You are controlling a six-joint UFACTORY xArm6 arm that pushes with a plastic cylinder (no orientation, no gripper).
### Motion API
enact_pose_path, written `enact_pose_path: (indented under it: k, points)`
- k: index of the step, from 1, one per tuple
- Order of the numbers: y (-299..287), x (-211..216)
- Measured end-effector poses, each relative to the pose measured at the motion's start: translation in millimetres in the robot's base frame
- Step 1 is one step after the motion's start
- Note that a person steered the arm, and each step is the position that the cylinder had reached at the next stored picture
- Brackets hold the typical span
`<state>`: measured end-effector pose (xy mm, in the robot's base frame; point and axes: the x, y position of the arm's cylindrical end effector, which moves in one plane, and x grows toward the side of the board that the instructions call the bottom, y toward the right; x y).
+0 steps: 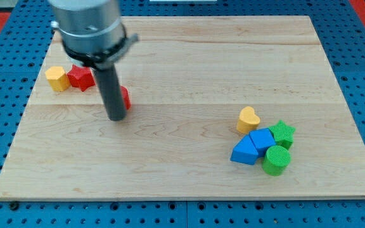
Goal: Place yellow heart below the red star
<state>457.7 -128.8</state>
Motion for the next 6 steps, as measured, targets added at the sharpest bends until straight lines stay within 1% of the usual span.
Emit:
enact_pose_path:
  k: [1,2,3,4,5,6]
  points:
    - [-11.3,-28.6]
    - [32.4,11.5]
    - [107.6,17.4]
    - [160.6,-1.0]
    - [228.1,-2.2]
    - [296.2,10.0]
